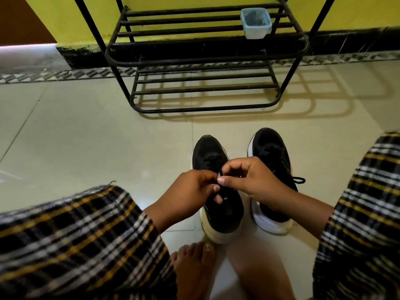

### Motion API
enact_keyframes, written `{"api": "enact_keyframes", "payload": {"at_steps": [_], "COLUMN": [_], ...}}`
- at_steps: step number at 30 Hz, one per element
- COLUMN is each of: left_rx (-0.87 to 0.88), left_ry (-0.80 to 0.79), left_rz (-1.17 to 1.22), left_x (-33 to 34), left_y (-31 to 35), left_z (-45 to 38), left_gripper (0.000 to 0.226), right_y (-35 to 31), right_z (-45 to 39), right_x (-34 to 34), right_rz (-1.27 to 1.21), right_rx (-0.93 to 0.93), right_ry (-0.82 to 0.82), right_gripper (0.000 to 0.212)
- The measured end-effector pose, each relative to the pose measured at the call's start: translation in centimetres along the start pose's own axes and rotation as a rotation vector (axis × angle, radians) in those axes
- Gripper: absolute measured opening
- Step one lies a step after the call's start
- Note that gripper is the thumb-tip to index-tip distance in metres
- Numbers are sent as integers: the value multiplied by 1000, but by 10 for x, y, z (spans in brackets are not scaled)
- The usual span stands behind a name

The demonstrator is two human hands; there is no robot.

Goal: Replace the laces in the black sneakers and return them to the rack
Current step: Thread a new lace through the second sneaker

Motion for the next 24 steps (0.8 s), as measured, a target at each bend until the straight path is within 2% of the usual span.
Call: {"api": "enact_keyframes", "payload": {"at_steps": [4, 6, 10, 13, 15, 18, 19, 22, 24], "left_rx": [-27, -33, -137, -145, -139, -188, -206, -246, -247], "left_ry": [71, 115, 235, 250, 242, 207, 203, 222, 235], "left_rz": [-18, -44, -268, -340, -191, 477, 604, 725, 730], "left_x": [-4, -3, -3, 0, 2, 6, 6, 6, 5], "left_y": [-5, -6, -8, -5, -4, -8, -9, -7, -4], "left_z": [-2, -3, -4, -4, -4, -3, -3, -3, -3], "left_gripper": [15, 5, 23, 17, 12, 21, 19, 16, 12], "right_y": [-2, -2, -4, -7, -7, -5, -4, -2, -1], "right_z": [1, 1, 1, 2, 2, 0, 0, -1, -1], "right_x": [3, 3, 2, 1, -1, -4, -4, -5, -4], "right_rz": [31, 34, 57, 71, 89, 107, 100, 84, 76], "right_rx": [-17, -20, -22, -31, -35, -40, -37, -22, -20], "right_ry": [-25, -31, -21, -16, -3, 22, 33, 55, 50], "right_gripper": [2, 3, 8, 9, 12, 16, 18, 22, 18]}}
Point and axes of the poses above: each hand's wrist, its own z-axis away from the middle knuckle, its own x-axis out of the palm, y = z × x, the point moved 4 cm from there along -z, towards the middle knuckle, and after that the axes turned 2 degrees about x, right-handed, at the moved point
